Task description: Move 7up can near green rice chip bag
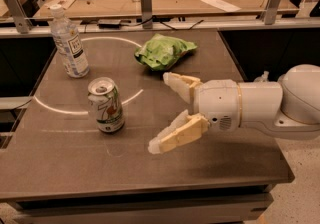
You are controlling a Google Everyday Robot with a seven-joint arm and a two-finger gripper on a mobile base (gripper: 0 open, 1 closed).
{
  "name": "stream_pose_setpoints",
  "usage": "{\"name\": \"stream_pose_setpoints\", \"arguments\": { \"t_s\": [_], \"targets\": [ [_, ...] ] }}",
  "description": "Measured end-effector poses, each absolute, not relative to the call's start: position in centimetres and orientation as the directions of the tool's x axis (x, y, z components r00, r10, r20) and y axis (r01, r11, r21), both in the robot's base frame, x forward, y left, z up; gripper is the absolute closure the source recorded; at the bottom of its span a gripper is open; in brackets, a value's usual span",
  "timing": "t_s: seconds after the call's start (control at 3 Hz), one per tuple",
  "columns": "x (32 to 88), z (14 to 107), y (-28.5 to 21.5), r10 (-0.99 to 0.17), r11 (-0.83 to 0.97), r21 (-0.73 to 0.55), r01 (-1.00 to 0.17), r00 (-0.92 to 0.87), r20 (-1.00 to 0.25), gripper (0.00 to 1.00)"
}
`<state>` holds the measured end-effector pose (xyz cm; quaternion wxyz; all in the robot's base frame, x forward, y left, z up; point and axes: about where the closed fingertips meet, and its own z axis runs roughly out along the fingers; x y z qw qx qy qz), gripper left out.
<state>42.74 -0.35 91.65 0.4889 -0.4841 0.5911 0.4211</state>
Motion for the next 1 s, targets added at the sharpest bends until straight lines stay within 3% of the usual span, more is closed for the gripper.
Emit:
{"name": "stream_pose_setpoints", "arguments": {
  "t_s": [1.0],
  "targets": [
    [45.9,87.2,6.5,-0.149,0.245,0.014,-0.969,-0.052,-0.987,0.00]
  ]
}}
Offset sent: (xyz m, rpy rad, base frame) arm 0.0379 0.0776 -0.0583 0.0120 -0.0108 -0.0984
